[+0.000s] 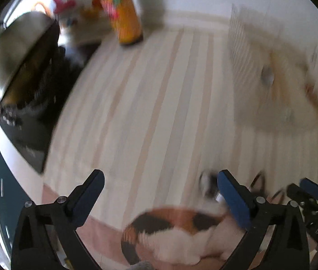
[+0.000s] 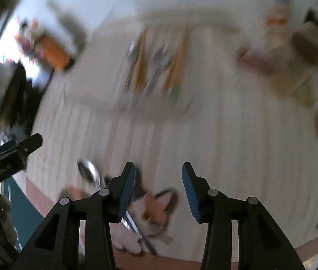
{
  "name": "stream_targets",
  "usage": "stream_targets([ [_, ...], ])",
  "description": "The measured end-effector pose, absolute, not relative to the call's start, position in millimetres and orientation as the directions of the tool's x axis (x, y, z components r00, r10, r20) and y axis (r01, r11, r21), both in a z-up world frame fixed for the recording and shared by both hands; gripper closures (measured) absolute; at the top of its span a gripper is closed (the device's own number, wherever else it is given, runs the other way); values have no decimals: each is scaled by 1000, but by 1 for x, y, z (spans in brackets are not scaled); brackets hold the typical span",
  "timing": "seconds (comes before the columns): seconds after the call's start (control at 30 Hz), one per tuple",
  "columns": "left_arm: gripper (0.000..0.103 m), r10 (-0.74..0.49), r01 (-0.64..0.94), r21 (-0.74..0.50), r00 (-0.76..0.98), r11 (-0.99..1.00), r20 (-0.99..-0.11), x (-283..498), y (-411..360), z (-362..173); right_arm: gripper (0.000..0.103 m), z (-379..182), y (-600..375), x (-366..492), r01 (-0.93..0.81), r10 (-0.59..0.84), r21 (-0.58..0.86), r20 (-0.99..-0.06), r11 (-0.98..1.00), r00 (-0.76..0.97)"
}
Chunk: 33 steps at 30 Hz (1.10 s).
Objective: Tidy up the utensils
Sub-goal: 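Return to the cat mat and close both tools on two more spoons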
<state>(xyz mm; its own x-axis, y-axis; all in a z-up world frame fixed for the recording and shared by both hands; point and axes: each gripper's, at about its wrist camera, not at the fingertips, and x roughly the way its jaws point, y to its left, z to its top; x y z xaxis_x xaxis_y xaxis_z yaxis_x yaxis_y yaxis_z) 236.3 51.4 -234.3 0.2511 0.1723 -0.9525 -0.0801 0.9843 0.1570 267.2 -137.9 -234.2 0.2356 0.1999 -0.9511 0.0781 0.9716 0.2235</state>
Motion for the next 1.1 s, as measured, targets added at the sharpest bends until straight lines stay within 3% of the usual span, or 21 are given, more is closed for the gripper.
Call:
stream_targets([
  [0.13, 0, 192, -106, 175, 180, 979, -965, 218, 61, -261, 57, -265, -93, 257, -36, 233, 230, -960, 973, 154],
  [0.27, 0, 193, -137, 177, 120, 975, -974, 210, 70, -277, 58, -292, -59, 253, -135, 156, 142, -983, 981, 97],
  [0.33, 1, 165, -169, 147, 100, 975, -981, 209, 72, -280, 80, -296, -46, 249, -176, 83, 60, -989, 982, 126],
  [0.43, 5, 49, -204, 33, 74, 979, -996, 207, 66, -286, 93, -298, -43, 248, -164, 51, 29, -990, 986, 128],
  [0.6, 22, -111, -237, -115, 29, 965, -993, 224, 46, -300, 94, -300, -84, 252, -33, -3, -8, -991, 999, 131],
  [0.73, 45, -118, -221, -125, 42, 967, -992, 242, 31, -306, 94, -302, -122, 253, 57, -24, -18, -993, 998, 118],
  [0.9, 46, -77, -62, -82, 83, 995, -994, 265, -8, -306, 94, -306, -155, 248, 163, -12, 6, -994, 987, 109],
  [1.1, 46, -149, 16, -148, 83, 989, -985, 278, -26, -298, 94, -311, -175, 246, 249, 56, 83, -992, 965, 115],
])
